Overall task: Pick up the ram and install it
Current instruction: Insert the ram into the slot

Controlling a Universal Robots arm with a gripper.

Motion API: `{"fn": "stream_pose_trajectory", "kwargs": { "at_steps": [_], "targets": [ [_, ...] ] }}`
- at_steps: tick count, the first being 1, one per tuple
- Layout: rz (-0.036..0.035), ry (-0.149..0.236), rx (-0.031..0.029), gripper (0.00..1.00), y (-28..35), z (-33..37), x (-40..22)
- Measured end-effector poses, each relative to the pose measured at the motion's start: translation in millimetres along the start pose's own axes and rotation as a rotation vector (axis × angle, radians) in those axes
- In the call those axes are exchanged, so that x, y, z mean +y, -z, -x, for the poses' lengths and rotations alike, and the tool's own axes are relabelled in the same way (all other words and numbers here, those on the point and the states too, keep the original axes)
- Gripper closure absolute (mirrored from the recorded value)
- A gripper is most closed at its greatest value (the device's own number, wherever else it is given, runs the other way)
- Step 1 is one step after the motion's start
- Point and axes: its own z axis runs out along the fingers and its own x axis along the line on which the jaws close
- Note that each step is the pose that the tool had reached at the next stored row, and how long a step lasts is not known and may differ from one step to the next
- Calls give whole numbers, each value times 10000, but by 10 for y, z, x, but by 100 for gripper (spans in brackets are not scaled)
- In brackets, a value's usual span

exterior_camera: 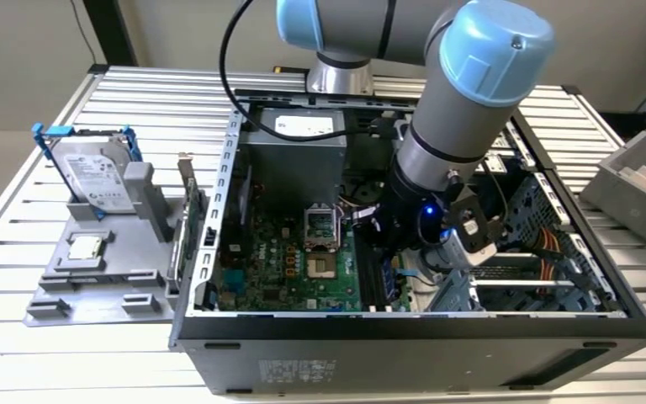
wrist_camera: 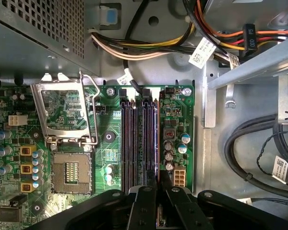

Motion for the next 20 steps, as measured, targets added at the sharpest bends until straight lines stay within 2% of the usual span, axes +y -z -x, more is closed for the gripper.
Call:
{"fn": "stream_pose_trajectory", "kwargs": {
  "at_steps": [4, 8, 9, 10, 14, 20],
  "targets": [
    [-3, 0, -30, 100, -7, -1, 0],
    [0, 1, -32, 100, -10, -1, 0],
    [24, 2, -35, 100, -16, 0, 4],
    [16, 2, -34, 0, -16, 0, 3],
    [-8, 1, -32, 0, -5, -1, 0],
    [-7, -1, -32, 0, 258, -21, 6]
  ]
}}
